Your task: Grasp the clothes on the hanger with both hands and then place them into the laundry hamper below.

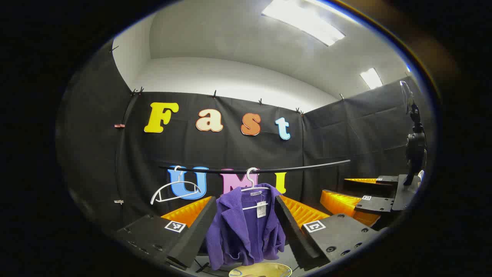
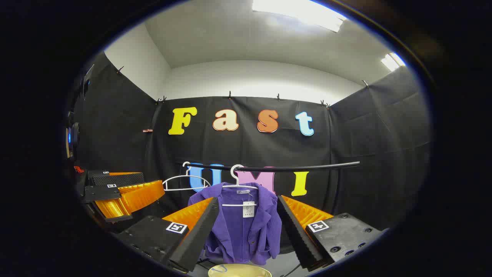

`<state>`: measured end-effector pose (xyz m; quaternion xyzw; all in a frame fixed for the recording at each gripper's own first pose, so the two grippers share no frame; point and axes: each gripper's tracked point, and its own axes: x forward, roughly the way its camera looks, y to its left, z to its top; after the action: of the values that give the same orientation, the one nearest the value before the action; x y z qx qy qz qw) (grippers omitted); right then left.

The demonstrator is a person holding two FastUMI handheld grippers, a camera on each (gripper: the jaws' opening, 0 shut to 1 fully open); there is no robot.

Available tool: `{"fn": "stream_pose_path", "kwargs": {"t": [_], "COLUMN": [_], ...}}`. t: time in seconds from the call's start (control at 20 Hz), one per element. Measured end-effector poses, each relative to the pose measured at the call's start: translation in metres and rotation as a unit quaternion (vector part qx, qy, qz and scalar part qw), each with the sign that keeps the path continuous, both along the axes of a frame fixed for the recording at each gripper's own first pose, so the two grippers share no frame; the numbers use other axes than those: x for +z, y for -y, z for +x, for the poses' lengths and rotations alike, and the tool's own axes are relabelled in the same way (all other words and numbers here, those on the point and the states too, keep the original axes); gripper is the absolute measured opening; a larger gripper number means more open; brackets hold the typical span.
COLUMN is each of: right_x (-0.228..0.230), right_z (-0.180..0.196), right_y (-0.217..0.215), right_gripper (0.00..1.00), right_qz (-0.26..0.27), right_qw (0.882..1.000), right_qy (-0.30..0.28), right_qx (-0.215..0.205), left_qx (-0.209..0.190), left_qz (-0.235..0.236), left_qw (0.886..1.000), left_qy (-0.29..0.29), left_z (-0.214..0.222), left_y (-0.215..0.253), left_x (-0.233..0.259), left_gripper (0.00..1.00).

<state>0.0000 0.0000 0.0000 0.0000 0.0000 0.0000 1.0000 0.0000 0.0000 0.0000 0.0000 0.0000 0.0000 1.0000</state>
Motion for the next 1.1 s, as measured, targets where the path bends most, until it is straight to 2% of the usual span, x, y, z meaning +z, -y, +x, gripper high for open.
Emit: {"fn": "stream_pose_path", "kwargs": {"t": [0.5, 1.1], "right_x": [-0.002, -0.006], "right_z": [0.0, 0.008], "right_y": [0.003, 0.002], "right_gripper": [0.95, 0.97], "right_qz": [0.002, 0.005], "right_qw": [1.0, 1.0], "right_qy": [-0.001, -0.007], "right_qx": [-0.017, -0.021], "left_qx": [-0.011, -0.018], "left_qz": [-0.002, -0.005], "left_qw": [1.0, 1.0], "left_qy": [-0.001, -0.003], "left_z": [0.004, 0.014], "left_y": [-0.003, -0.012], "left_x": [-0.006, -0.01], "left_gripper": [0.95, 0.95]}}
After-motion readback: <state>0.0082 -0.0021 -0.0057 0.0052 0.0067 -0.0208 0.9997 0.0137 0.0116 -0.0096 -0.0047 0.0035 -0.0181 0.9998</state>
